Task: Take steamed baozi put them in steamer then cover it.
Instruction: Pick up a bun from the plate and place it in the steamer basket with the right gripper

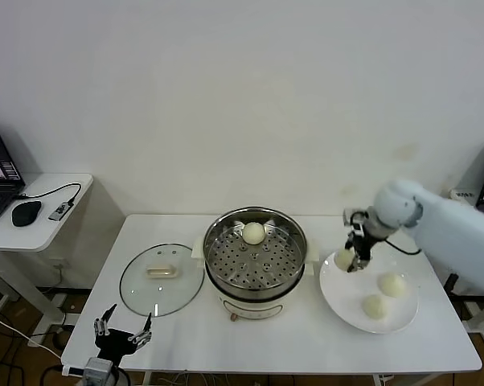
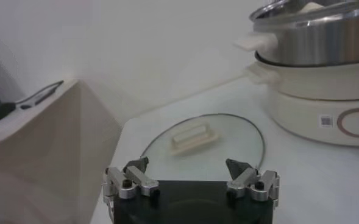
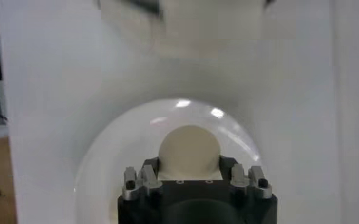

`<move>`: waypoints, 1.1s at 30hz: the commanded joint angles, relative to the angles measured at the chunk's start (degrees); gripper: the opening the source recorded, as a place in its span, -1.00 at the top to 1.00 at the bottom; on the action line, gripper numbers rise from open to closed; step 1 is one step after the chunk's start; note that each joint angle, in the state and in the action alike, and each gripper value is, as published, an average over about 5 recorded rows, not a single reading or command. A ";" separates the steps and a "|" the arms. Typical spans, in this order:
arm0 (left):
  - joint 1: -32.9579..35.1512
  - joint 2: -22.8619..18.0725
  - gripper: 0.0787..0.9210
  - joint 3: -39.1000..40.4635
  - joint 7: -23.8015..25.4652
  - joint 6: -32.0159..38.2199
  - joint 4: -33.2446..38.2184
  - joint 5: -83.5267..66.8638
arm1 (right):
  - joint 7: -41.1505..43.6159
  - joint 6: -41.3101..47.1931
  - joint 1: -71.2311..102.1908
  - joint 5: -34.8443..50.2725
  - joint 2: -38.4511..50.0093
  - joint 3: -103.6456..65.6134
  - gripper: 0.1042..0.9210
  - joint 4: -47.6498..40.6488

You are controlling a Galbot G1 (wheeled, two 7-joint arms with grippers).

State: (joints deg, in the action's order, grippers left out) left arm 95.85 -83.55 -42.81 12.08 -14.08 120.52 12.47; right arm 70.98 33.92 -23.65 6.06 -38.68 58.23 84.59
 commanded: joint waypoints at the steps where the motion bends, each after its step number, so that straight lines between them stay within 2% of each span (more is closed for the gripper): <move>1: 0.06 0.02 -0.77 -0.26 0.04 -0.12 1.62 0.37 | 2.64 2.98 -22.08 13.40 -7.61 14.19 -0.22 1.07; 8: 0.29 -0.30 -0.77 -0.47 -0.12 -0.16 2.49 -0.18 | 1.43 5.45 -19.11 17.83 -17.12 13.49 -0.22 -2.72; 19: 0.32 -0.27 -0.77 -1.23 -0.24 -0.22 2.97 -1.31 | -1.18 6.66 -9.98 15.44 -30.52 9.82 -0.22 -10.93; 33: -0.22 -0.70 -0.77 -0.72 0.25 -0.91 3.66 -2.27 | -5.34 7.16 -0.05 9.74 -36.39 5.33 -0.22 -15.82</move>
State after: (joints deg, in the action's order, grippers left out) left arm 95.65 -84.28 -43.52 12.35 -14.99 123.91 10.37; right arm 67.63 40.69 -28.71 17.82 -69.93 65.40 71.88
